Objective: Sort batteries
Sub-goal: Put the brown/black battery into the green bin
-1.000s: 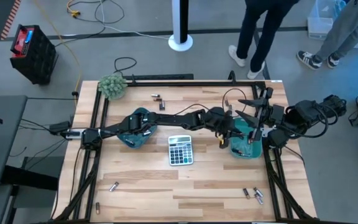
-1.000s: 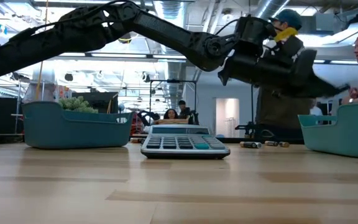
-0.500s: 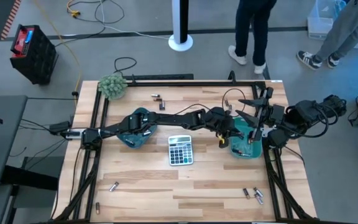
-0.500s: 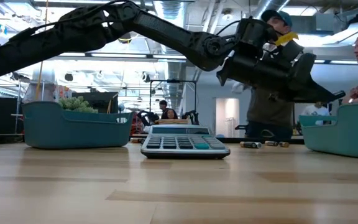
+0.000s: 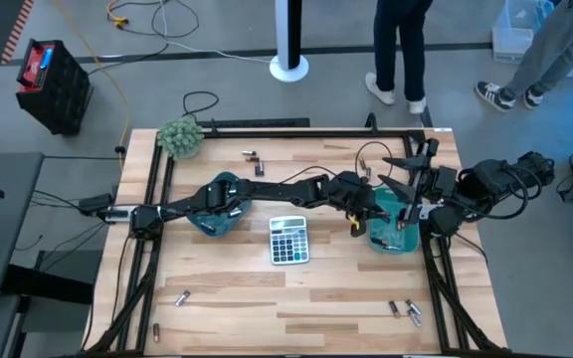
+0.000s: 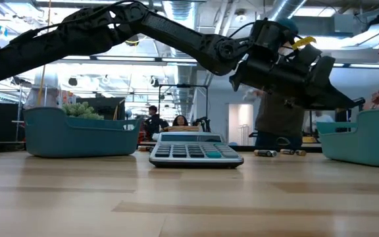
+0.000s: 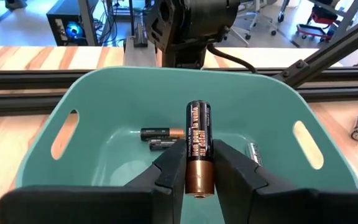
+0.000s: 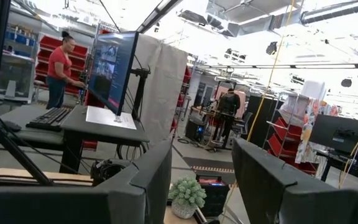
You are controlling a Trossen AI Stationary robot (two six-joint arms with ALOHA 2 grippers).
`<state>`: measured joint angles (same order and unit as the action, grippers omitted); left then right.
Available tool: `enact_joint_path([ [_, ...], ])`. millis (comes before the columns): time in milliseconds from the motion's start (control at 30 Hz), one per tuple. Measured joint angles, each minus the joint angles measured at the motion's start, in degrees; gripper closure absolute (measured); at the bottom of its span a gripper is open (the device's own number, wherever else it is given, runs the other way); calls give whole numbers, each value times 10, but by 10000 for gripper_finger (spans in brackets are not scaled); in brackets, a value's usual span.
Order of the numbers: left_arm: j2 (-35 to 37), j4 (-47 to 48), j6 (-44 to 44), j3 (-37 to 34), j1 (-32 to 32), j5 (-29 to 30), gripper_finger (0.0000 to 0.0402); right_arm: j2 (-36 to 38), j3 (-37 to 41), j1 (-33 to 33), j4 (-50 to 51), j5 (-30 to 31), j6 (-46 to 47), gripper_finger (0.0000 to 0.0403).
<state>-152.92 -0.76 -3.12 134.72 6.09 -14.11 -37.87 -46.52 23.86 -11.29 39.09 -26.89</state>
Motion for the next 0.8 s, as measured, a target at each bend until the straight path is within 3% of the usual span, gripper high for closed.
enact_joint_path([
  [400,0,-3,-2,0,-1,0,323,0,0,0,0,0,-1,218],
  [800,0,-3,-9,0,-1,-9,223,0,0,0,0,0,-1,218],
])
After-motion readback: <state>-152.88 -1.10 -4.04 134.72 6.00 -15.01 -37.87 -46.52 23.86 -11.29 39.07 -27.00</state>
